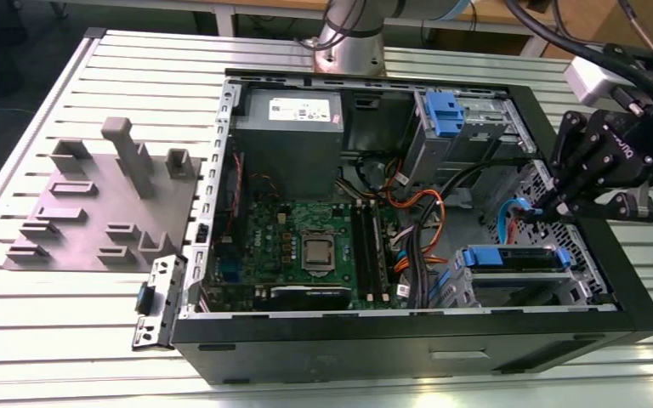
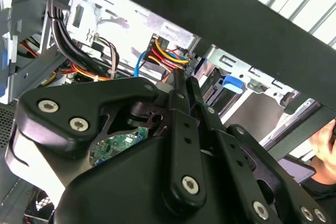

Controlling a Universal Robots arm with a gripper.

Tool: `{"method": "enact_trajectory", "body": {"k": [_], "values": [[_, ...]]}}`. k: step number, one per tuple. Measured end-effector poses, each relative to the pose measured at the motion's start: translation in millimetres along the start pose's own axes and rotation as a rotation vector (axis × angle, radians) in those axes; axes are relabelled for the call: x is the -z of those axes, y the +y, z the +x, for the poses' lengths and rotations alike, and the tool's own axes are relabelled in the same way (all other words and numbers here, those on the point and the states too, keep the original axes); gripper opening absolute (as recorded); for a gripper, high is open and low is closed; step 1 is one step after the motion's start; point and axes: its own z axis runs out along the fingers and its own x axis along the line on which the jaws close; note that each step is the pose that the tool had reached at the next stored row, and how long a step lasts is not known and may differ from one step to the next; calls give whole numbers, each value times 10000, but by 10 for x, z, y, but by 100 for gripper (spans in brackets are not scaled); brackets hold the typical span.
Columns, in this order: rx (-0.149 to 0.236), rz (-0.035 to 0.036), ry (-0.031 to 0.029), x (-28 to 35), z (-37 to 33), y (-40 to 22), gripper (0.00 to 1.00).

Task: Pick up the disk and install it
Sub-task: 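Insert the first disk wire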

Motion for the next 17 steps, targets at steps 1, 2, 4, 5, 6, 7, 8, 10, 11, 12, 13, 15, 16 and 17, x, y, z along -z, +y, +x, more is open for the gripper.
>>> {"method": "enact_trajectory", "body": {"k": [1,2,4,5,6,7,8,10,11,12,13,15,16,17], "values": [[7,3,0,-1,2,7,16],[13,6,2,-1,3,10,16],[24,10,4,-1,4,18,16],[28,13,3,-2,5,21,16],[29,14,4,-2,6,23,16],[30,14,4,-2,6,24,16],[31,14,4,-2,6,24,16],[31,14,-8,-1,5,25,16],[33,13,-26,-1,6,24,16],[33,13,-35,-2,9,24,16],[33,13,-33,-1,12,24,16],[35,14,-33,-1,26,25,16],[38,16,-34,-2,39,27,16],[45,22,-33,-2,56,31,16]]}}
